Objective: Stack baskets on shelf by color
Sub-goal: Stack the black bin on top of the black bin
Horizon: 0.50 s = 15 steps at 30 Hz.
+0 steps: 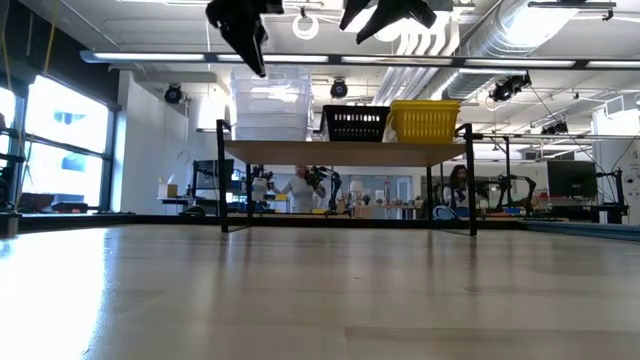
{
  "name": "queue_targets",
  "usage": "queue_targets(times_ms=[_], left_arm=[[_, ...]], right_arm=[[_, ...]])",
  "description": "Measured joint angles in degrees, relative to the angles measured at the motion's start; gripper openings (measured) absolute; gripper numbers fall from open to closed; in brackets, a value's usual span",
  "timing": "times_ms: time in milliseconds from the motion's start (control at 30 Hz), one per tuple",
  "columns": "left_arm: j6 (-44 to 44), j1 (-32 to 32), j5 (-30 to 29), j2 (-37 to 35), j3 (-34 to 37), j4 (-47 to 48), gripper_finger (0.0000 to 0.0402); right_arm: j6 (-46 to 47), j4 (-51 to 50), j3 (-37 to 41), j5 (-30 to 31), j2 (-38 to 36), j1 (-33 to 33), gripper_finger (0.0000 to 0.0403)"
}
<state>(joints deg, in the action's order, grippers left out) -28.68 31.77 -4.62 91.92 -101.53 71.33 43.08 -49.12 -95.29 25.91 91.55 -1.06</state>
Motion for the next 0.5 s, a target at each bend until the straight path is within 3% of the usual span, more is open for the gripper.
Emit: queue_targets(times_ms=[233, 333, 500], left_arm=[[0.27, 0.00, -2.29, -0.02, -8.54, 1.59, 0.0186], [2.84, 0.02, -2.94, -0.07, -12.78, 2.82, 0.0183], [8.54, 0.04, 4.55, -1.21, -16.48, 5.18, 0.0177]], right_arm=[[0.36, 0.01, -0.01, -0.10, 0.00, 0.00, 0.0133], [-0.28, -0.62, -0.02, -3.19, 0.00, -0.04, 0.0133], [-0.48, -6.18, 0.00, -9.52, 0.00, -1.63, 0.0133]])
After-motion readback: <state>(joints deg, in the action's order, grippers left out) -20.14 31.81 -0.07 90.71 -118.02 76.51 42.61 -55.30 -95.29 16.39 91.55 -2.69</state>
